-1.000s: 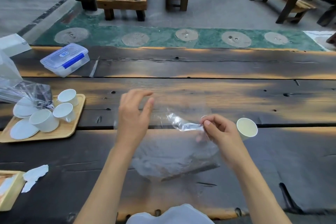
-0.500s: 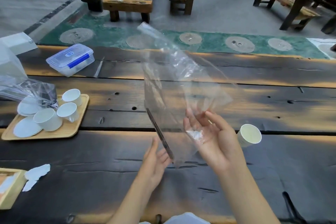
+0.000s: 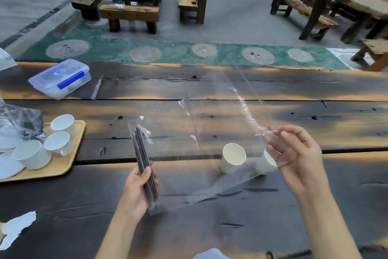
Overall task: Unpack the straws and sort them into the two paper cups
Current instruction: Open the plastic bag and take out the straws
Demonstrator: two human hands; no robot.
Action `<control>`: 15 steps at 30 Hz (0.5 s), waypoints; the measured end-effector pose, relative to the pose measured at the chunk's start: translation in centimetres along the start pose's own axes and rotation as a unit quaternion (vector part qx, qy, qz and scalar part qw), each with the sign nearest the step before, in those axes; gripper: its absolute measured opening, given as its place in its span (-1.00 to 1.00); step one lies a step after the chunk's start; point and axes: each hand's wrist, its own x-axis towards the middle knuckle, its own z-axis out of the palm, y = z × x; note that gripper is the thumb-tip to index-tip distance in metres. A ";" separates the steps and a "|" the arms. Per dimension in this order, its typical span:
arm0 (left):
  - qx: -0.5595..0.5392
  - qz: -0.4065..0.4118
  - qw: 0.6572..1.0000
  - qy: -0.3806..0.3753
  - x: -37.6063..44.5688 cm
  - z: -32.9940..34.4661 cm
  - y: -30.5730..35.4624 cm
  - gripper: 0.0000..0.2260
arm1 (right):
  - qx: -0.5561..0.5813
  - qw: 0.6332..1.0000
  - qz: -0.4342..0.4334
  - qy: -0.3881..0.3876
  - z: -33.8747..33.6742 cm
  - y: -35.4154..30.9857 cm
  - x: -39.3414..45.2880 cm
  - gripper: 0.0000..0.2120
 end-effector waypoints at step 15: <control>0.141 0.129 0.981 -0.036 -0.5 -2.6 3.5 -0.73 | -0.391 0.917 0.002 -0.077 0.5 2.2 3.4 -0.64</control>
